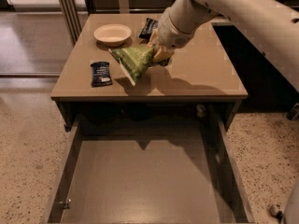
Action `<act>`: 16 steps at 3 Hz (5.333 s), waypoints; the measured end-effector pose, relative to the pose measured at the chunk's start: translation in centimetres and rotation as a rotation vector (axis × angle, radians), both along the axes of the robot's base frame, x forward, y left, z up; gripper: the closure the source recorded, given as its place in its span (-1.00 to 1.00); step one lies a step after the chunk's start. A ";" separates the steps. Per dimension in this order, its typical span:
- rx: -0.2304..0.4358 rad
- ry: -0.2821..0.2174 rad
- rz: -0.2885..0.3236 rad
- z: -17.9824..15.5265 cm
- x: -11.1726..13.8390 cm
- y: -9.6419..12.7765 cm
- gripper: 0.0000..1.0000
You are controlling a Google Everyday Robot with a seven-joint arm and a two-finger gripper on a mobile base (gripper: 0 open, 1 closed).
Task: Place green jalapeno chip bag into top drawer
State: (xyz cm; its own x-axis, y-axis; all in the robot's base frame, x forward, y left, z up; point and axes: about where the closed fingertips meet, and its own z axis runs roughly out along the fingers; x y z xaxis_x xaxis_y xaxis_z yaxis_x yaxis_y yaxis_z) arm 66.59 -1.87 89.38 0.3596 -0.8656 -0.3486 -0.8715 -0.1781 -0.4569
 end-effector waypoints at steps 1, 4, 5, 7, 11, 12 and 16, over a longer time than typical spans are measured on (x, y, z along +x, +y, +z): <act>-0.001 -0.030 -0.001 2.0 -2.8 -0.2 1.00; 0.003 -0.054 -0.044 4.0 -10.5 -1.2 1.00; 0.014 -0.032 0.003 3.9 -11.8 -0.5 1.00; 0.043 0.005 0.068 2.2 -16.9 -0.6 1.00; 0.041 -0.010 0.077 -7.2 -17.9 -1.8 1.00; 0.060 -0.004 0.075 -7.5 -18.7 -1.6 1.00; 0.072 0.066 0.009 -19.4 -23.0 -4.4 1.00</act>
Offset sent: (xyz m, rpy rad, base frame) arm -0.0830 -0.0088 0.0484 -0.0072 -0.0734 -0.0087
